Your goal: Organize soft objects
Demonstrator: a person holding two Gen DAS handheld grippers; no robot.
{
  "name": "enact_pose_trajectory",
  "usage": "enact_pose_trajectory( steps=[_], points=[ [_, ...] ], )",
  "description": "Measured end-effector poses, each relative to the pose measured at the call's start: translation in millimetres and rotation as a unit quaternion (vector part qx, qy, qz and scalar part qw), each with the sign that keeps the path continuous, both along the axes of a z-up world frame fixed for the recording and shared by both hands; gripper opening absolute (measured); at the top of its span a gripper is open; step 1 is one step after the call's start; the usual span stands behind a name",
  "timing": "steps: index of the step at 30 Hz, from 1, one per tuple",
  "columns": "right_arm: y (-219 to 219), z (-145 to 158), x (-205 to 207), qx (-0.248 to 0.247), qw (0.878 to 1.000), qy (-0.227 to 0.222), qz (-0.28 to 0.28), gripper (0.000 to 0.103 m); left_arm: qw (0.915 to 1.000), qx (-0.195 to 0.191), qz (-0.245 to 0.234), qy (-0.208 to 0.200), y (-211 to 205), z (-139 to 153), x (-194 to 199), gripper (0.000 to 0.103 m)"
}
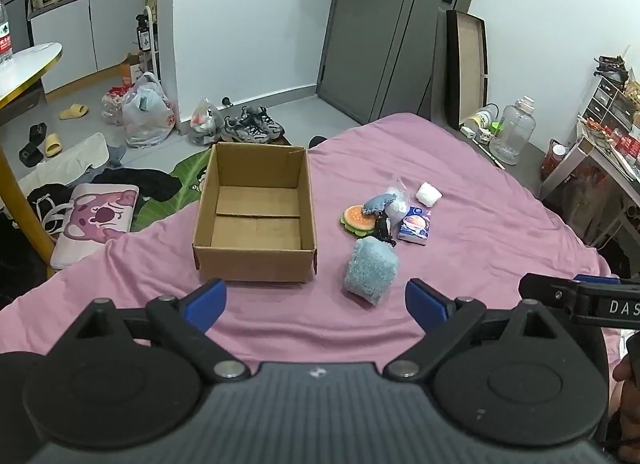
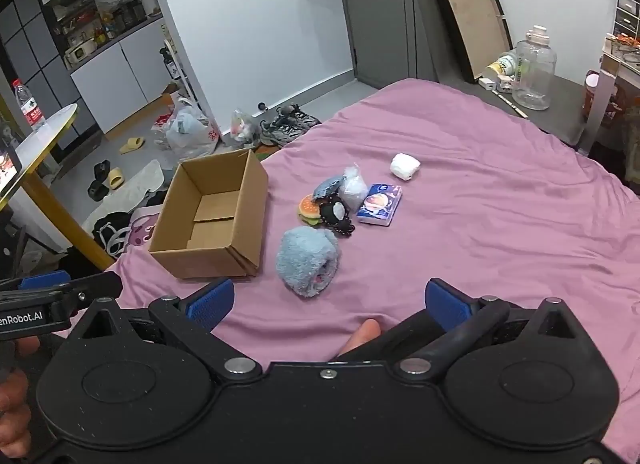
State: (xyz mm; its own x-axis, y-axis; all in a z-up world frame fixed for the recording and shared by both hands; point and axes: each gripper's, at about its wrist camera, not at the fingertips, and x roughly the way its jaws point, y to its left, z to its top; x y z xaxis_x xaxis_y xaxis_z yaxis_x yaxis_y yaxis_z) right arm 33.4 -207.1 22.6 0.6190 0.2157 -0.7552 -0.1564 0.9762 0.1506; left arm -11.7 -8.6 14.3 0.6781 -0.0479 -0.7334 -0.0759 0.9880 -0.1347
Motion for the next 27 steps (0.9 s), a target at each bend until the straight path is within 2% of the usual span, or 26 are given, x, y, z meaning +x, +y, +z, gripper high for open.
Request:
enact_pose_trajectory(
  steps=[17,27],
  points=[
    [-2.4,7.7,-8.1,-0.025,1.000,-0.008,0.002,0.103,1.0000,-0.002,-0.003,-0.004,-4.7,3.4,-2.4,0.095],
    [-3.1,12.6,-10.5,-0.023,1.000,-0.016,-0.005,0.103,1.0000,-0.001,0.001,-0.006,-2.4,9.5,-9.5,0.095]
  ],
)
